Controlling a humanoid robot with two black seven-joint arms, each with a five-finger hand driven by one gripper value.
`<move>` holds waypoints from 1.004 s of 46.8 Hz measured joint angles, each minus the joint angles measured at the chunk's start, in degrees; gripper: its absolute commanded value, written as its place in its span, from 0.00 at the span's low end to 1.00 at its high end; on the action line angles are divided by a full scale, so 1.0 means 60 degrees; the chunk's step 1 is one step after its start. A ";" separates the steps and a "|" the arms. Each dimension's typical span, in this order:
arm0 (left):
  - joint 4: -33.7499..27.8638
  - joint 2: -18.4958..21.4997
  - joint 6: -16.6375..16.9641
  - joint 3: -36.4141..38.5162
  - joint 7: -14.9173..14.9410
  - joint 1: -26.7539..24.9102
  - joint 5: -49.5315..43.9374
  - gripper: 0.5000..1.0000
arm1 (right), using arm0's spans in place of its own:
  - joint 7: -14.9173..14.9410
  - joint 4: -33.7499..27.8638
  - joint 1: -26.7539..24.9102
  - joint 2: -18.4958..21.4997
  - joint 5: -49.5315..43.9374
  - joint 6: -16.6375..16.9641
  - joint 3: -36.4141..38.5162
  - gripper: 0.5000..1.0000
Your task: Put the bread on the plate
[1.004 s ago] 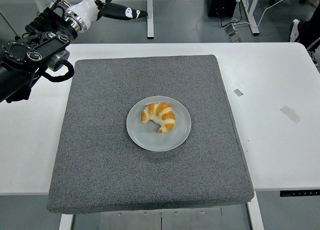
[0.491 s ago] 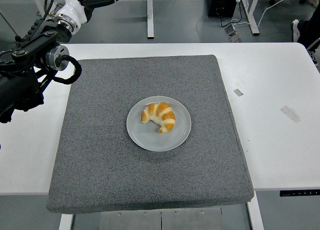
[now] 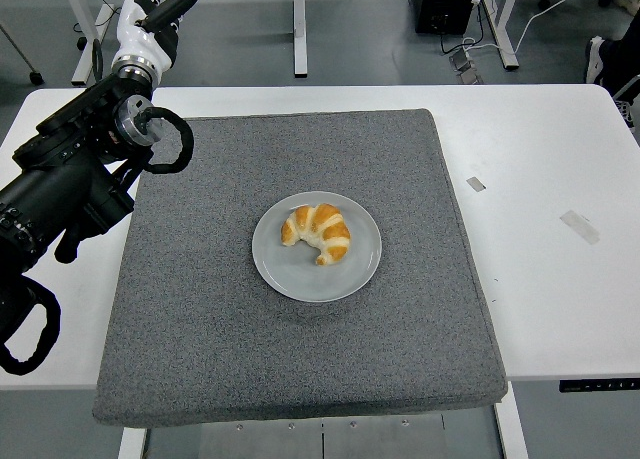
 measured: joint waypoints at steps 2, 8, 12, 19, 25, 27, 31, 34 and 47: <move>0.0001 -0.0098 0.0095 -0.0116 0.0008 0.0059 -0.0110 0.97 | -0.0001 0.0000 -0.0006 0.0000 0.0000 -0.0001 -0.0001 1.00; 0.0018 -0.0307 0.0255 -0.0477 0.0069 0.0313 -0.0456 0.96 | 0.0000 0.0000 -0.0030 0.0000 0.0000 -0.0006 -0.0002 1.00; 0.0028 -0.0324 0.0346 -0.0656 0.0088 0.0513 -0.0609 0.97 | 0.0000 0.0000 -0.0031 0.0000 0.0000 -0.0007 -0.0002 1.00; 0.0340 -0.0327 0.0537 -0.1131 0.0091 0.0772 -0.1053 0.96 | 0.0000 -0.0001 -0.0029 0.0000 0.0000 0.0002 0.0004 1.00; 0.0433 -0.0327 0.0526 -0.1587 0.0103 0.1048 -0.1295 0.96 | 0.0001 0.0000 -0.0029 0.0000 0.0000 0.0019 0.0010 1.00; 0.0438 -0.0327 0.0506 -0.1652 0.0105 0.1125 -0.1309 0.97 | 0.0000 0.0000 -0.0030 0.0000 0.0000 0.0019 0.0012 1.00; 0.0440 -0.0327 0.0472 -0.1617 0.0117 0.1230 -0.1296 0.97 | 0.0000 0.0000 -0.0029 0.0000 0.0000 0.0019 0.0010 1.00; 0.0437 -0.0327 0.0420 -0.1569 0.0128 0.1248 -0.1247 0.97 | 0.0000 0.0000 -0.0030 0.0000 0.0000 0.0019 0.0004 1.00; 0.0426 -0.0327 0.0303 -0.1467 0.0204 0.1112 -0.1172 0.96 | 0.0000 0.0006 -0.0029 0.0000 0.0000 0.0031 -0.0001 1.00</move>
